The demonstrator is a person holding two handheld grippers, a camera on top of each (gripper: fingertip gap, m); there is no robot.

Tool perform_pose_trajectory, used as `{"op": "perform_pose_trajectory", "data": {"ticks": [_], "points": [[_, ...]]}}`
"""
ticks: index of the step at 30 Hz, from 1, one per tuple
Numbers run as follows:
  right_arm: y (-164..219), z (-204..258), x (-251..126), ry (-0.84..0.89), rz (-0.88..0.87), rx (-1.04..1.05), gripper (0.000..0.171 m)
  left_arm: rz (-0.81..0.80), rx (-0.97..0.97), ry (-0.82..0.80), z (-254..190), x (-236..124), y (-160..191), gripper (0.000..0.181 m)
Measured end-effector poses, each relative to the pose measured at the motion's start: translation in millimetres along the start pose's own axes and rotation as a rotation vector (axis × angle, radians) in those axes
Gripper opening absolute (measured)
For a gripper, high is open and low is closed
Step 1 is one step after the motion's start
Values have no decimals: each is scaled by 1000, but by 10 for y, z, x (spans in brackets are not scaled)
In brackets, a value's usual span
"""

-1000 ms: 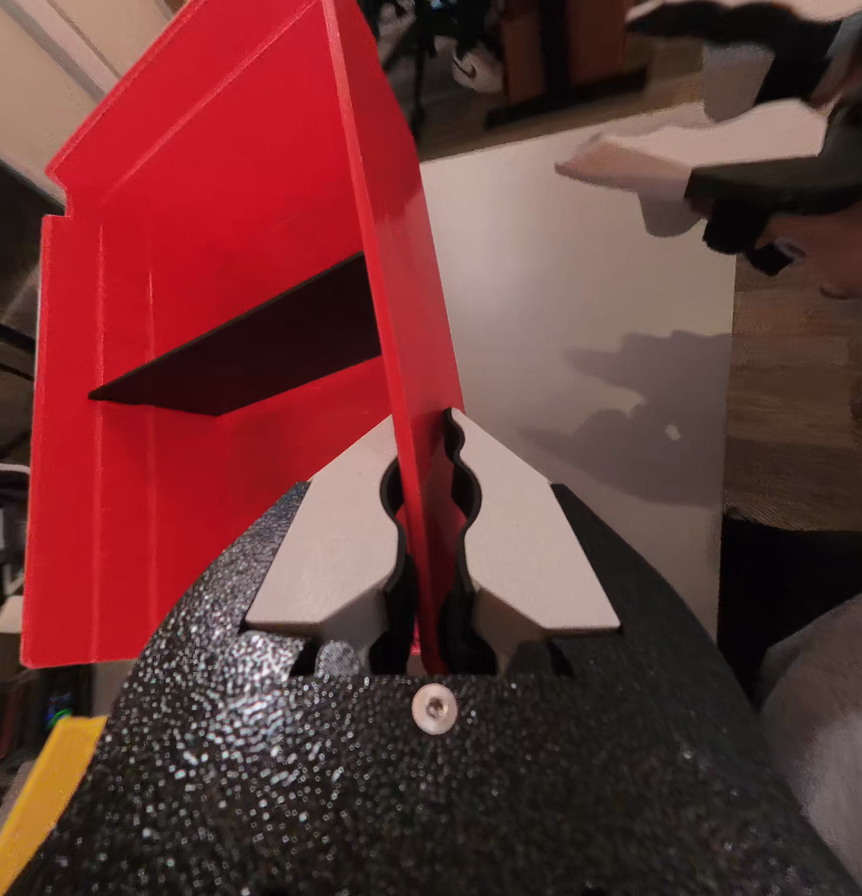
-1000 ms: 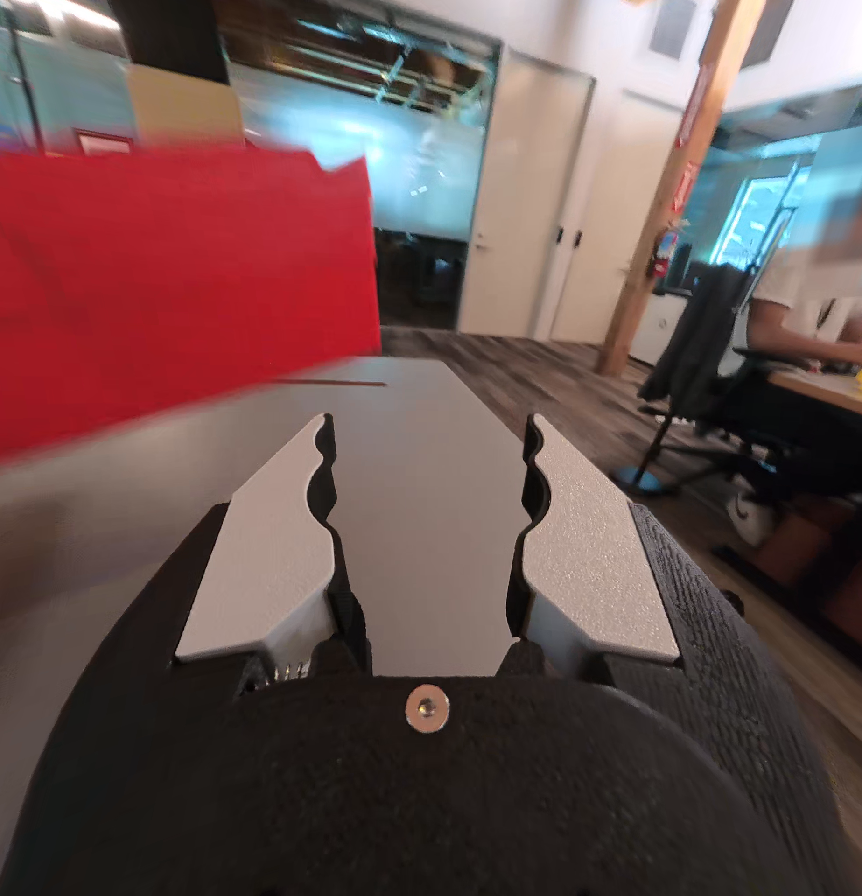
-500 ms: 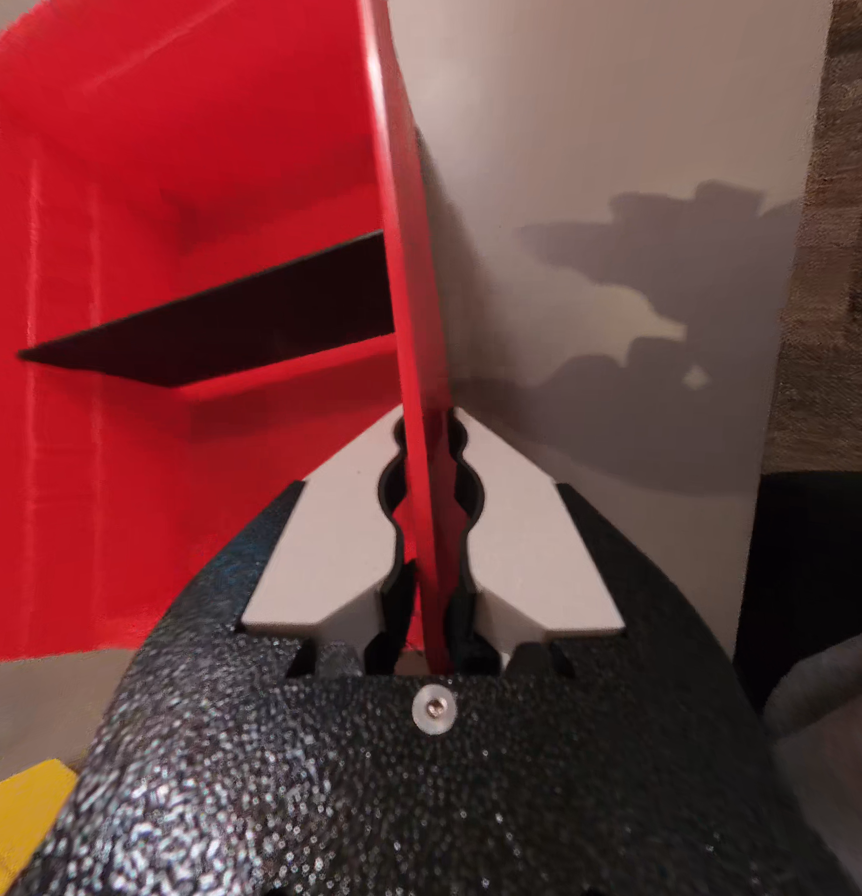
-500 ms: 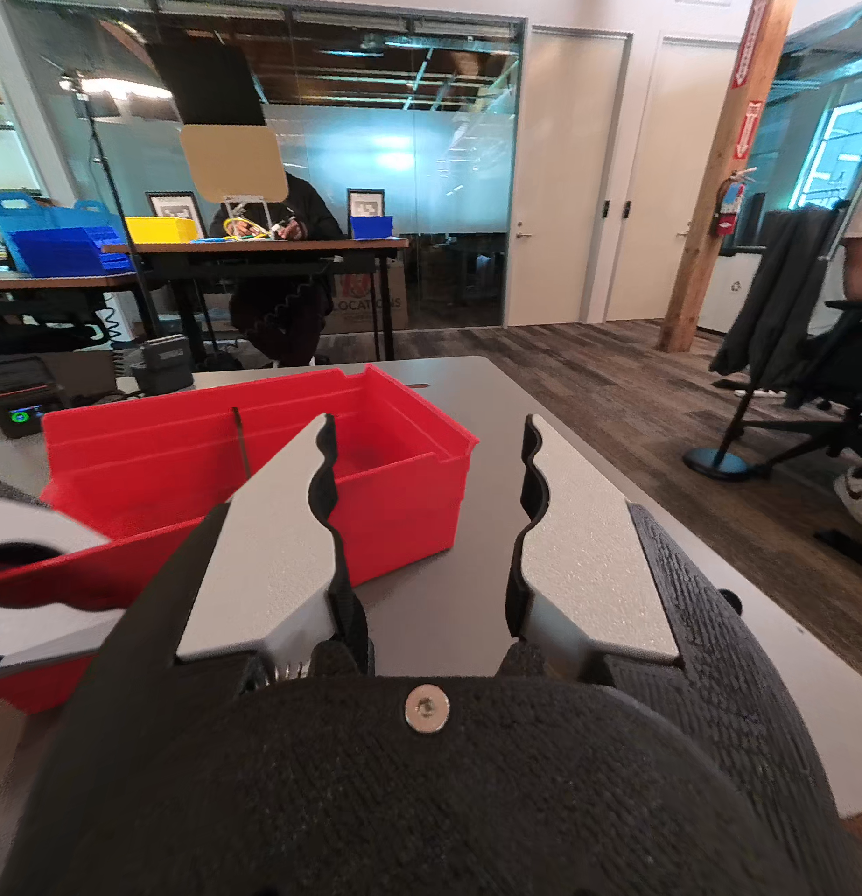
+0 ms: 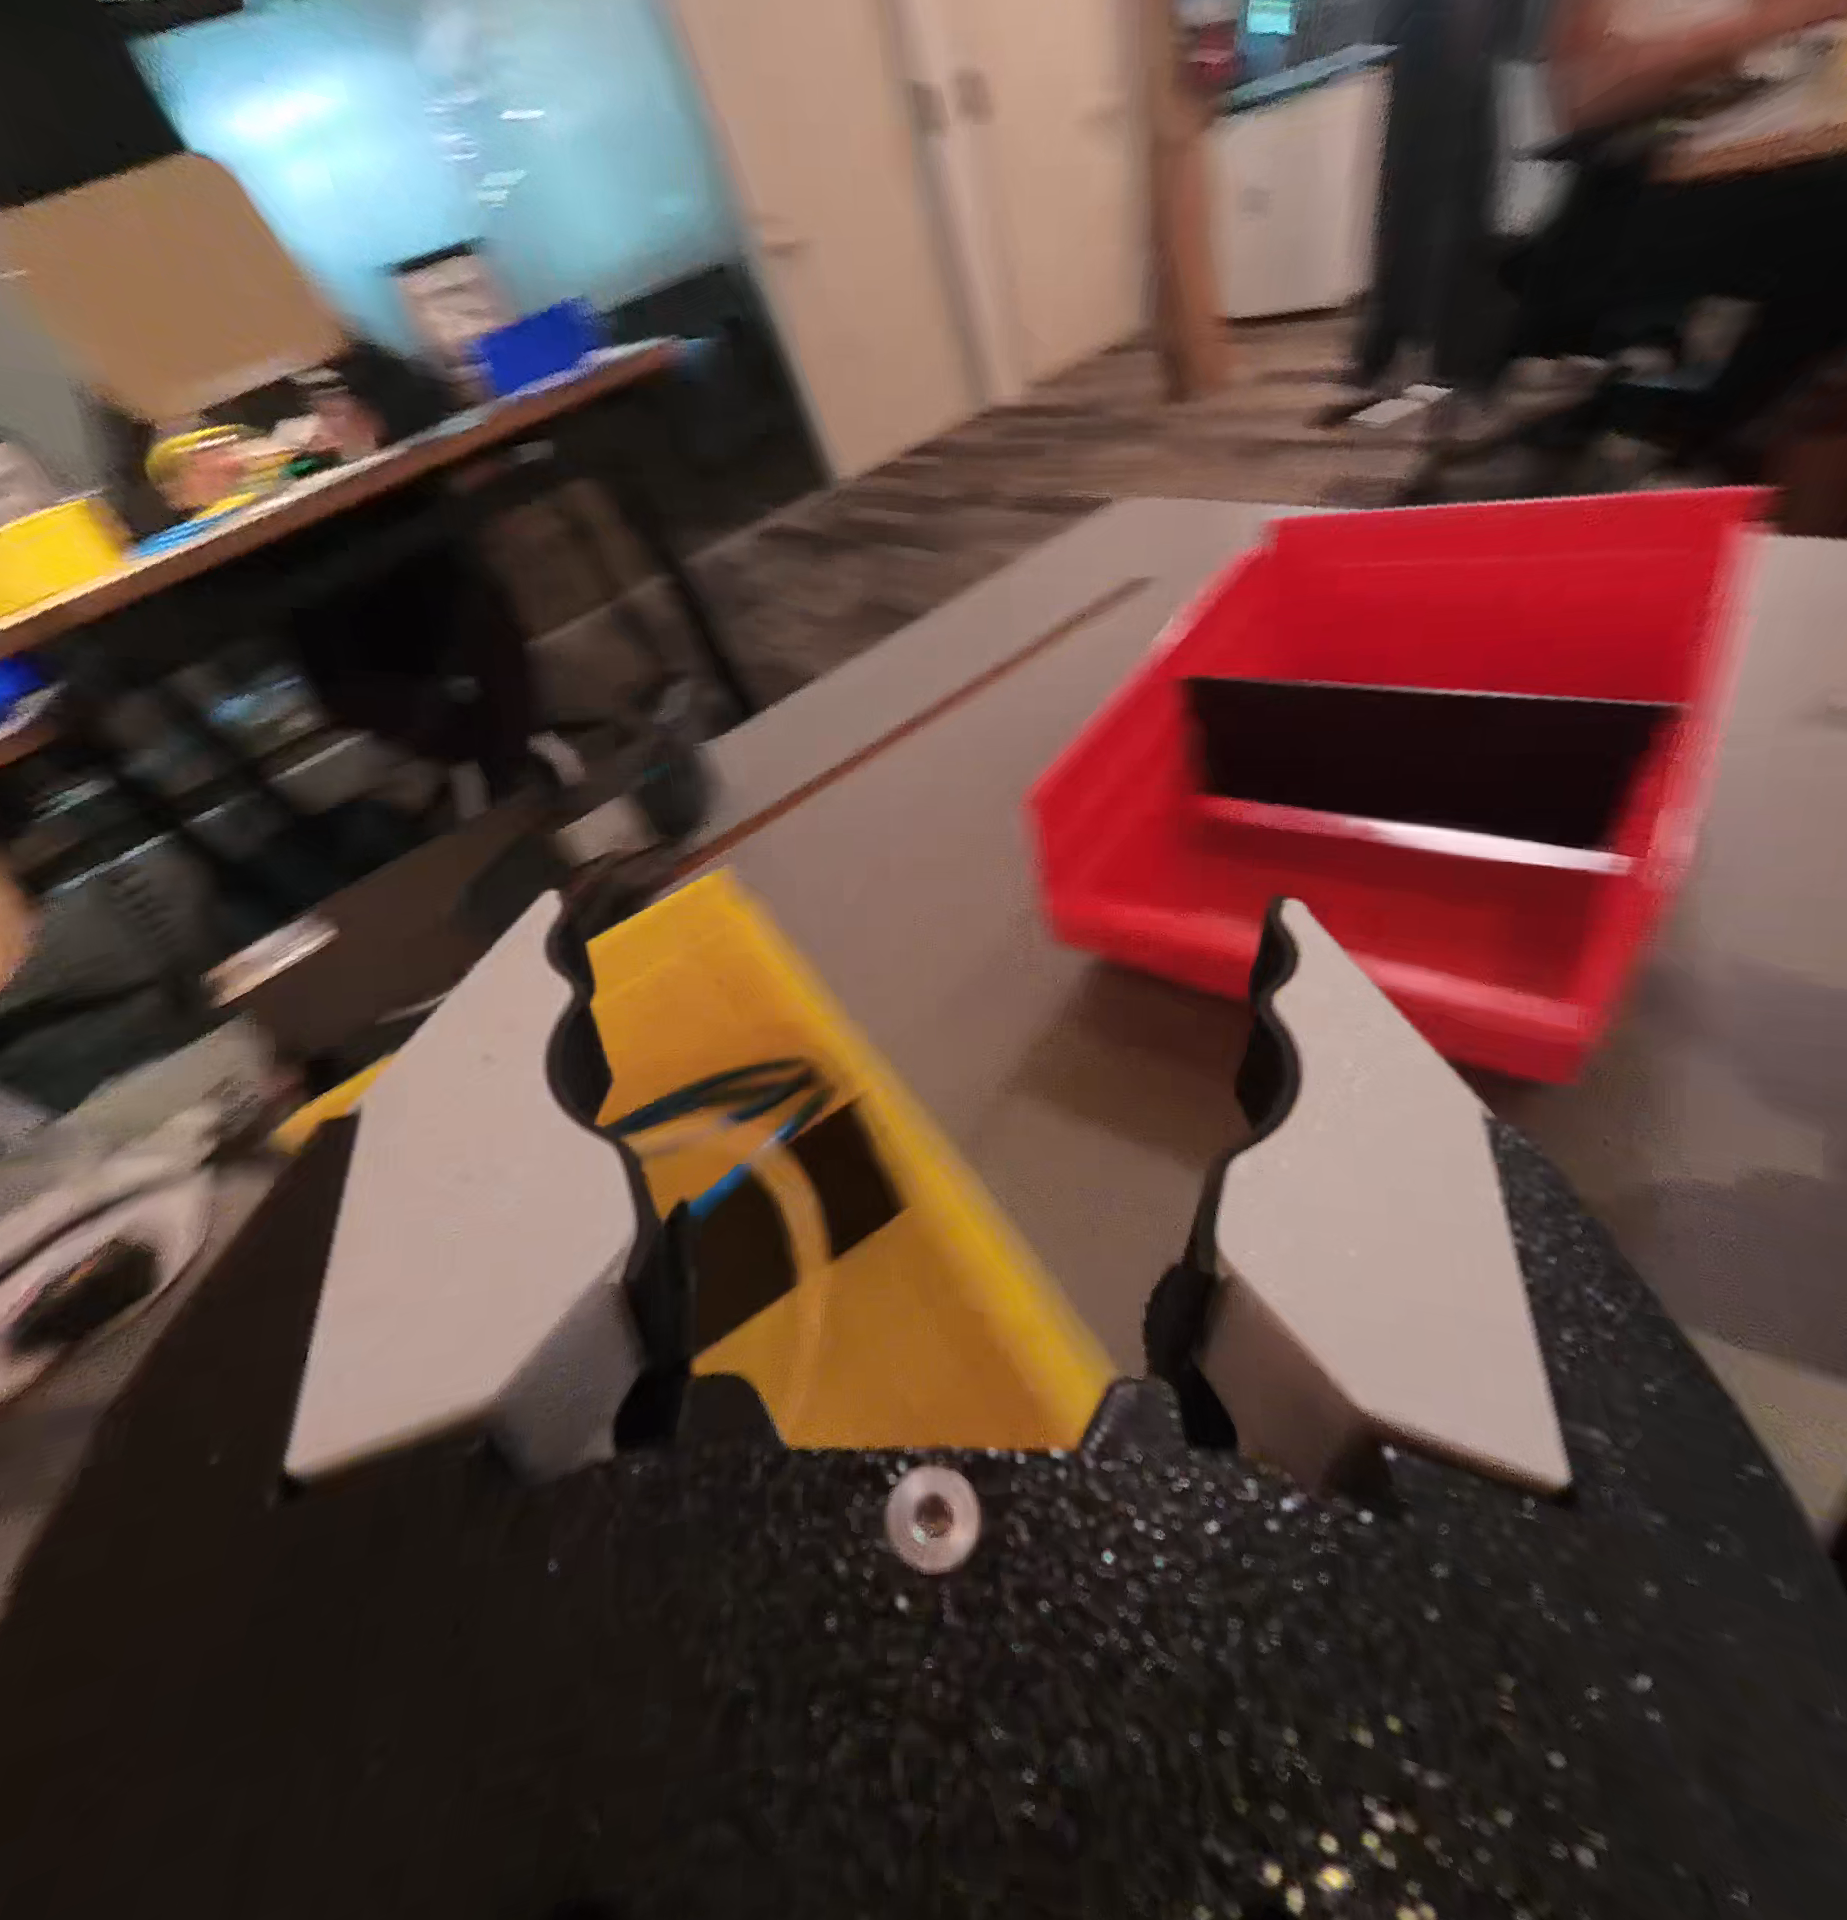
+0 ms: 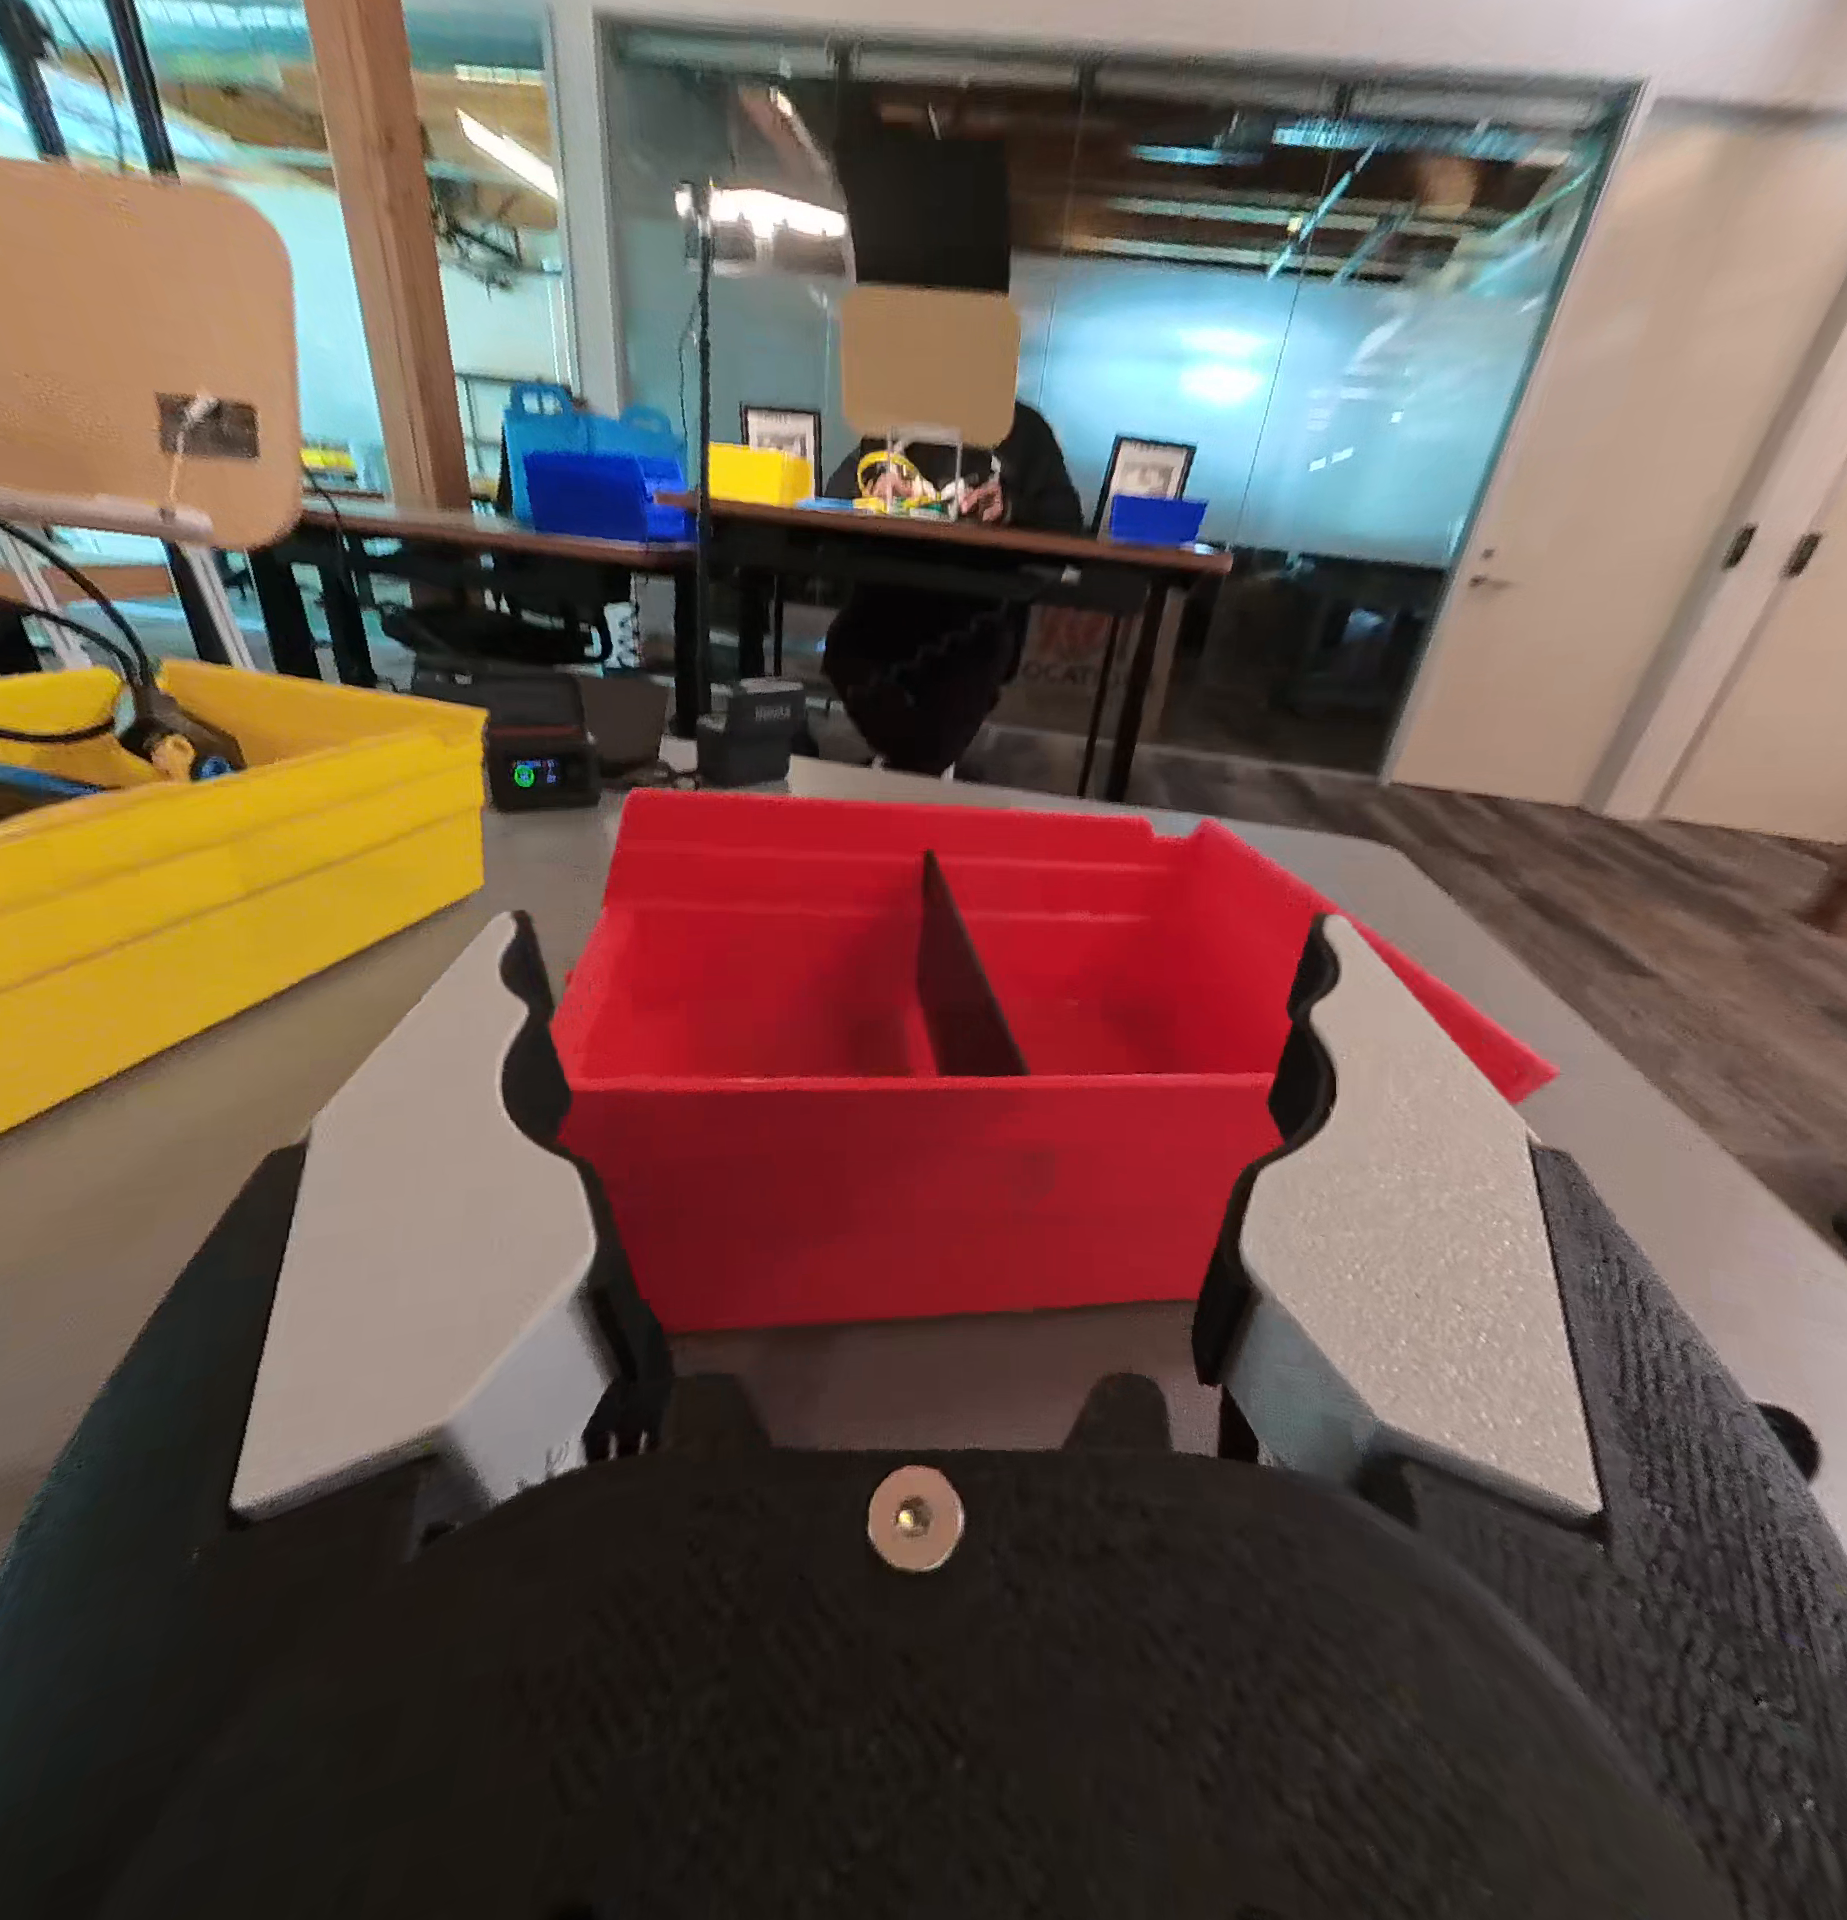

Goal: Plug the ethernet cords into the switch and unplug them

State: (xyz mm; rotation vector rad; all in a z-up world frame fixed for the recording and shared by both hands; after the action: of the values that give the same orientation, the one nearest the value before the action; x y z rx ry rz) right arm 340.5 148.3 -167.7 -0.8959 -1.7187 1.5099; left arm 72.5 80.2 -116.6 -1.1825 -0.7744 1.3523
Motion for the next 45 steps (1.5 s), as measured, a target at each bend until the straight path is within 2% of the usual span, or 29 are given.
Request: {"op": "perform_pose_trajectory", "data": {"ticks": [4,7,12,14,15,18,20,22,23,26,28,32,35,40,45], "points": [[184,155,182,66,132,33,144,100,-155,-277,963,-523,719,121],[314,240,347,129,227,37,155,184,-232,-362,1345,-730,1214,122],[560,432,474,244,339,94,158,265,-274,-357,1533,-713,1681,119],[683,423,455,308,400,51,153,286,-284,-338,1546,-659,1771,115],[729,388,424,338,426,28,147,299,-284,-331,1555,-636,1814,111],[784,255,265,378,466,24,147,337,-274,-325,1626,-604,1928,98],[800,81,95,435,480,25,135,348,-277,-329,1705,-611,1979,82],[803,-142,-77,499,490,1,110,351,-285,-300,1741,-604,2007,70],[806,-269,-148,531,499,-19,96,351,-289,-283,1745,-594,2015,56],[832,-585,-234,550,542,-54,31,362,-291,-239,1743,-551,2064,13],[866,-710,-189,494,576,-47,9,357,-303,-234,1766,-529,2074,7],[876,-899,-94,385,599,99,2,347,-318,-245,1827,-538,2088,7],[878,-1033,-72,341,613,107,2,339,-339,-264,1884,-630,2099,4],[901,-1211,-129,251,694,0,4,383,-319,-359,2101,-1011,2235,4],[885,-1459,-212,244,716,13,3,410,-344,-418,2404,-1441,2417,4]]}}
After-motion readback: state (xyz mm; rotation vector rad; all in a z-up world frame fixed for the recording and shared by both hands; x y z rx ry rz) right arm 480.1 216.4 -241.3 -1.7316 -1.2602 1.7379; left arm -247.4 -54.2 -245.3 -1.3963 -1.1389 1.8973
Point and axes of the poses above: each gripper's, where its closed fingertips meet, x out along the fingers, y out of its underside, z = x × y across the jaws, the point moved 1 cm from there along -x, back along the fingers, and after that the axes turned 2 degrees about z, right-handed, at the moved point
